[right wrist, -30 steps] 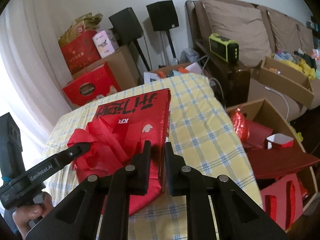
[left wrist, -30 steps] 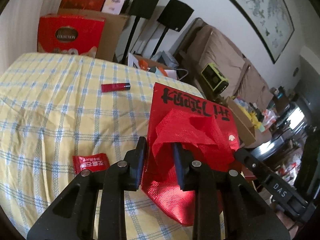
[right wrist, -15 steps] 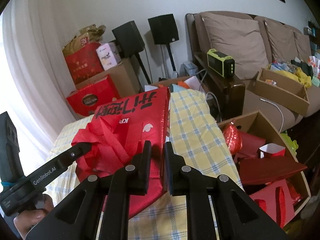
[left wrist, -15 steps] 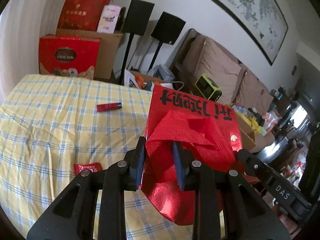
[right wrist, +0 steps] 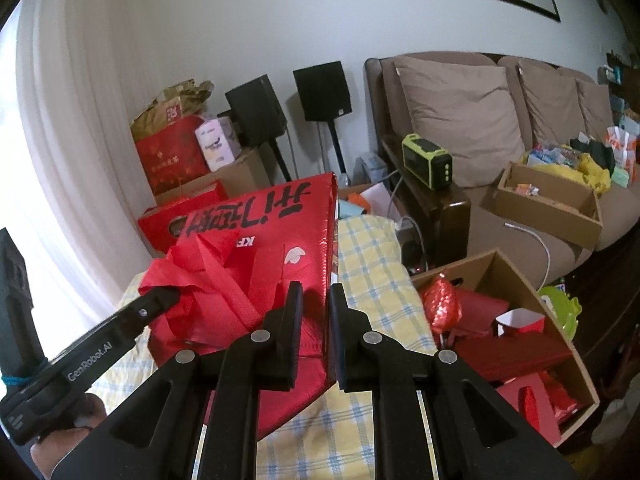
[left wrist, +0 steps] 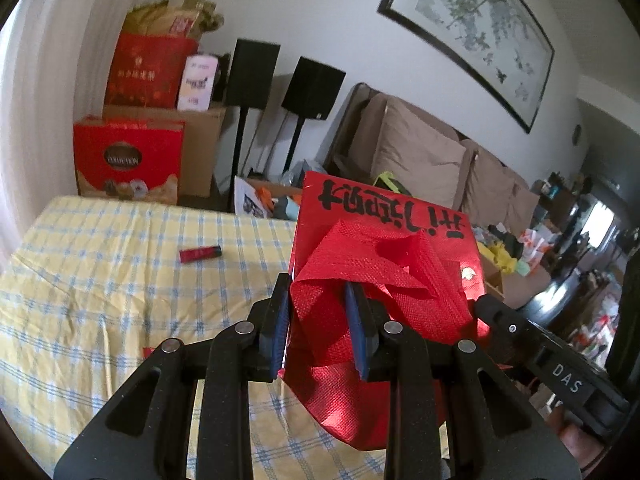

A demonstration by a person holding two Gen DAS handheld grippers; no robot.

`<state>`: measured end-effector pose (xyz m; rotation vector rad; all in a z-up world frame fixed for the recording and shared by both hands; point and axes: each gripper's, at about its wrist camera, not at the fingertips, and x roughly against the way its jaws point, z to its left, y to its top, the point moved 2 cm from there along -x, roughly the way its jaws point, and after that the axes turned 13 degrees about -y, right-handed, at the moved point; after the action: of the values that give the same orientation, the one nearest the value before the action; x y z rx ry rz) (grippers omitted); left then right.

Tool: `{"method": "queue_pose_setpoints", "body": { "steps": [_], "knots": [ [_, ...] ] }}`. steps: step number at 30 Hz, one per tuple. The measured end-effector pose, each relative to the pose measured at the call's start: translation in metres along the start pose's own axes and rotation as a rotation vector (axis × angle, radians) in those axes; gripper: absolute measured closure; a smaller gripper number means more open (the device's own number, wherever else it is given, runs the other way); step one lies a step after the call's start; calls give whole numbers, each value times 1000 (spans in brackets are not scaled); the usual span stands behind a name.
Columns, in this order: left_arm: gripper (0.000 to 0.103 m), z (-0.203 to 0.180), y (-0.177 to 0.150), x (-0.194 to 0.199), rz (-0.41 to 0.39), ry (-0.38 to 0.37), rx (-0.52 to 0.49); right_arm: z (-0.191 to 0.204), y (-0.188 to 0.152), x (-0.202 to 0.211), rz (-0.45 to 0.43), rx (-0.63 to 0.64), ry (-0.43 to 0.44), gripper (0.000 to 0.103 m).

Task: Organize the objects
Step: 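Lift and carry the red tote bag toward the cardboard box with both grippers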

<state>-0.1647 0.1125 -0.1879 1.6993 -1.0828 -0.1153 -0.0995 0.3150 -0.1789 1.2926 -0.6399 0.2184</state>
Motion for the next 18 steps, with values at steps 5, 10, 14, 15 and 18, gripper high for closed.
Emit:
{"method": "queue_pose_setpoints", "body": {
  "steps": [5,10,14,15,18],
  "knots": [
    [79,-11,6,10,-16,3,-13,-4,6,14,-19,-13,19,91],
    [79,-25,10,20,-29,2,-31,-8,11,28,-29,-20,25,91],
    [79,-41,14,29,-45,5,-61,-16,14,38,-37,-43,39,91],
    [79,-44,15,31,-47,5,-68,-19,15,42,-41,-49,42,91],
    [79,-56,16,33,-49,3,-86,-25,16,51,-54,-64,47,91]
  ]
}}
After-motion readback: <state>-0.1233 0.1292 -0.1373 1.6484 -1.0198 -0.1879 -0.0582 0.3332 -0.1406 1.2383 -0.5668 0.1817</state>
